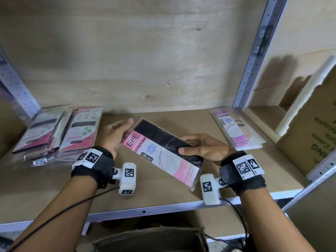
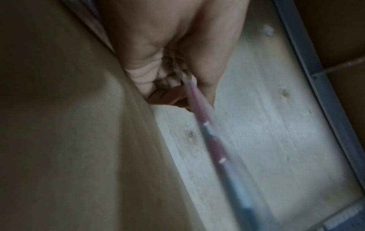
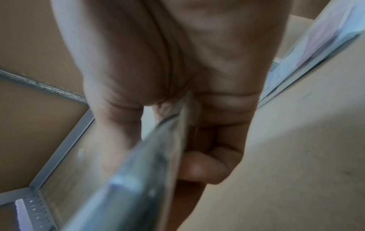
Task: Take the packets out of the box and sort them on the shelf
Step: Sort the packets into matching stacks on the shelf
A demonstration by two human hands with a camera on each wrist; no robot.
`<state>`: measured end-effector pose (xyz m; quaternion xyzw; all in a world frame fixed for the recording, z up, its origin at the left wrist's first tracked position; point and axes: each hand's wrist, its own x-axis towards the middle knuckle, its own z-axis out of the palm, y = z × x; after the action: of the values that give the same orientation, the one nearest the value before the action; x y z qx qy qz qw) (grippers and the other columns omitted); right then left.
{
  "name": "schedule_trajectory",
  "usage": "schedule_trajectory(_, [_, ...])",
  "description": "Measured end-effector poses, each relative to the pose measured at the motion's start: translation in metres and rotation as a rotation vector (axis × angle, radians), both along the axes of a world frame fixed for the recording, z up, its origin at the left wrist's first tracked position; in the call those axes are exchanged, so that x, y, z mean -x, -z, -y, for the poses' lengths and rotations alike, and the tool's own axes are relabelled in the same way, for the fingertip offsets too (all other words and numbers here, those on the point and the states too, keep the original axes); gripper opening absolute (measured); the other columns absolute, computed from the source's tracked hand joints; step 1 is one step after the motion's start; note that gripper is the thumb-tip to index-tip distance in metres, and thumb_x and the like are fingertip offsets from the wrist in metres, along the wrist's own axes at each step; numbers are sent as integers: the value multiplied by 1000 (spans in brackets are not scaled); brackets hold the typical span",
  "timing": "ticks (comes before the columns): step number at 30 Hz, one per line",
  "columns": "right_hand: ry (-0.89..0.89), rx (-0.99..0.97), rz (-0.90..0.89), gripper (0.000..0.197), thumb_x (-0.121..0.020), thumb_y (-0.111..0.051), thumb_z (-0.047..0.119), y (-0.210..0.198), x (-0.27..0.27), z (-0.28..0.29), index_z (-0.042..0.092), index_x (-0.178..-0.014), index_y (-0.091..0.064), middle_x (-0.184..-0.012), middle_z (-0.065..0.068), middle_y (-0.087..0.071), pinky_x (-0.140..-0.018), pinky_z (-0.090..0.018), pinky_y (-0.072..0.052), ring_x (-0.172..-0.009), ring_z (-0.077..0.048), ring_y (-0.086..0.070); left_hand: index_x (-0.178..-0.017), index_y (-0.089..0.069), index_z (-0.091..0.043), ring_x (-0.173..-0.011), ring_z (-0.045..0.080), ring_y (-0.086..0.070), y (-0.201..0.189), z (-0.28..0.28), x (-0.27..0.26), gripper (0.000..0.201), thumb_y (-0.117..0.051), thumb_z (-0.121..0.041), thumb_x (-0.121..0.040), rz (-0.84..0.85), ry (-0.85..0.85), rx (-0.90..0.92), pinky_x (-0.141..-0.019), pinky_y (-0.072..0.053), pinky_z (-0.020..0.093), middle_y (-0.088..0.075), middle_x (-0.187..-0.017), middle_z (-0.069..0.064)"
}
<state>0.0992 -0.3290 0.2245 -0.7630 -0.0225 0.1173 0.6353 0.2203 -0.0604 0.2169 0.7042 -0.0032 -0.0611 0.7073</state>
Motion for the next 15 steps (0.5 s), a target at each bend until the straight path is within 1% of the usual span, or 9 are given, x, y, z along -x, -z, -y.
schedule_trajectory(3, [55,59,13,23,-81,-79,18,1,-4,2,17,-103,-73,-102,-7,-77,-84,-33,-59,-91,-23,-74,-101,-71,-10,-67,21,-67,-2,-2,4,34,-60,-43,-95,78,31,-154,-74,-54,34,-72,-79,9])
schedule_trajectory(4, [75,81,18,22,-79,-80,20,2,-5,2,16,-100,-73,-100,-8,-77,-85,-35,-58,-89,-23,-74,-93,-68,-9,-65,23,-66,-2,-3,5,35,-56,-42,-98,90,30,-194,-71,-52,33,-70,-76,10])
schedule_trajectory(6, [104,94,21,24,-77,-82,22,4,-7,2,12,-97,-73,-97,-9,-77,-86,-37,-56,-86,-23,-73,-75,-55,-14,-57,22,-64,-3,-6,5,35,-49,-37,-100,101,8,-257,-56,-47,26,-62,-64,7])
schedule_trajectory(7, [115,92,22,25,-76,-82,23,5,-7,3,11,-96,-73,-97,-10,-77,-84,-35,-56,-85,-23,-73,-71,-50,-17,-53,21,-64,-4,-8,6,35,-47,-36,-100,107,-4,-288,-50,-44,23,-59,-60,5])
schedule_trajectory(8, [123,87,24,25,-76,-83,23,5,-7,3,12,-95,-73,-96,-10,-77,-83,-33,-56,-85,-22,-73,-71,-48,-17,-51,19,-64,-5,-10,7,35,-45,-37,-100,114,-10,-321,-47,-42,22,-59,-60,5])
schedule_trajectory(10, [132,80,33,21,-75,-83,22,6,-6,3,15,-92,-74,-95,-9,-77,-82,-31,-56,-84,-20,-73,-76,-51,-14,-53,20,-64,-7,-13,9,40,-44,-44,-101,135,-7,-398,-48,-43,22,-63,-65,8])
schedule_trajectory(13, [141,81,60,18,-76,-83,19,6,-5,3,15,-91,-74,-97,-11,-76,-89,-35,-53,-86,-20,-71,-86,-60,-6,-61,23,-64,-11,-15,12,52,-43,-52,-101,137,28,-448,-54,-42,24,-68,-75,17])
schedule_trajectory(14, [147,72,65,19,-76,-82,17,6,-5,3,13,-93,-75,-99,-14,-76,-91,-36,-52,-87,-21,-70,-86,-62,-5,-61,23,-64,-11,-15,11,55,-42,-54,-100,131,35,-455,-55,-41,24,-69,-74,16])
schedule_trajectory(15, [154,58,67,20,-77,-81,14,6,-4,3,10,-96,-74,-101,-16,-75,-92,-37,-52,-88,-23,-70,-81,-61,-6,-58,21,-64,-11,-16,11,58,-41,-56,-100,124,39,-469,-54,-40,24,-69,-68,12])
